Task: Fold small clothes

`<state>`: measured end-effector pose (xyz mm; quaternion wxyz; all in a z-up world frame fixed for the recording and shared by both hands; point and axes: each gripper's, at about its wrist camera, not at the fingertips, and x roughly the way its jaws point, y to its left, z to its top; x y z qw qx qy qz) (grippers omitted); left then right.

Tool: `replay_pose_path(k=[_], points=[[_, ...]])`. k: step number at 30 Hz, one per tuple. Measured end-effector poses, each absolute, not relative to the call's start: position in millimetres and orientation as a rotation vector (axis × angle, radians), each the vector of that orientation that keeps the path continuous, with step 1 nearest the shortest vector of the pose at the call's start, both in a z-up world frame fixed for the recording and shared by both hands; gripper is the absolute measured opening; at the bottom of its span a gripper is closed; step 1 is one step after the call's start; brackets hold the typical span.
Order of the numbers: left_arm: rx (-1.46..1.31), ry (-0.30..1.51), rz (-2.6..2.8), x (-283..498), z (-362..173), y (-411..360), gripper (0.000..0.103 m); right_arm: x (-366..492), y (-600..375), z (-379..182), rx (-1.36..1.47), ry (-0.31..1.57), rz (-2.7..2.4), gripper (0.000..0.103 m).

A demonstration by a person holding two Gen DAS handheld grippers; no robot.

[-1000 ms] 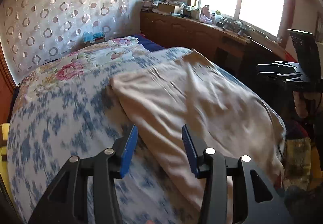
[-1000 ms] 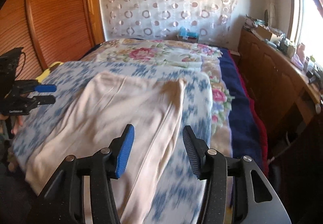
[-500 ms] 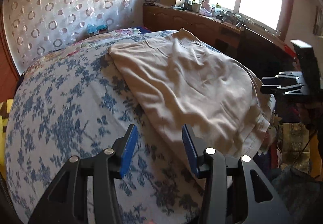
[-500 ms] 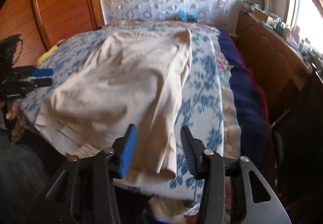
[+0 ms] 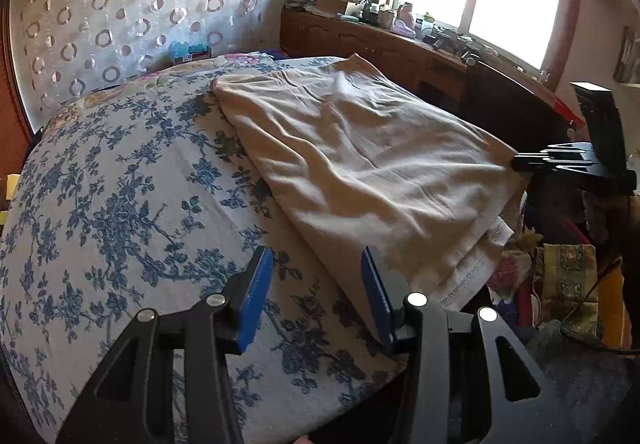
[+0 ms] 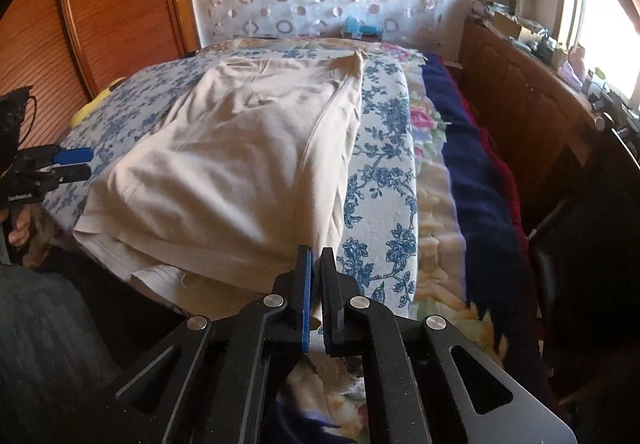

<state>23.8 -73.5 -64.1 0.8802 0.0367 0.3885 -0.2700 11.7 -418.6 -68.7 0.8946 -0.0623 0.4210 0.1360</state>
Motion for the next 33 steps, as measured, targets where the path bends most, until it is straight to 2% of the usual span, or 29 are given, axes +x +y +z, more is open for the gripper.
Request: replay_pose_path(k=[6, 7, 9, 10, 11, 27, 30, 31, 32, 33], points=[[0.086, 0.822, -0.567, 23, -68, -78, 0.045, 18, -410, -79, -0.127, 0.89, 0.284, 0.004], [0.085, 0.824, -0.568, 23, -69, -79, 0.045, 19, -409, -80, -0.128, 0.89, 0.28, 0.009], [0.085, 0.83, -0.569, 23, -71, -80, 0.045, 20, -410, -82, -0.124, 0.888, 0.276, 0.03], [0.086, 0.832, -0.569, 23, -72, -80, 0.045, 21, -410, -82, -0.12, 0.886, 0.265, 0.05], [0.086, 0.835, -0.569, 23, -72, -81, 0.045, 22, -411, -83, -0.118, 0.885, 0.253, 0.058], [0.042, 0.89, -0.644, 17, -86, -86, 0.045, 20, -404, -101, -0.119, 0.917, 0.289, 0.058], [0.026, 0.895, -0.654, 17, -87, -85, 0.045, 19, -404, -100, -0.116, 0.92, 0.302, 0.044], [0.024, 0.896, -0.653, 17, -87, -85, 0.045, 18, -405, -100, -0.115, 0.922, 0.311, 0.037], [0.023, 0.896, -0.655, 17, -87, -84, 0.043, 18, -404, -100, -0.114, 0.924, 0.321, 0.028], [0.021, 0.897, -0.663, 17, -87, -84, 0.037, 17, -403, -99, -0.114, 0.928, 0.333, 0.026]])
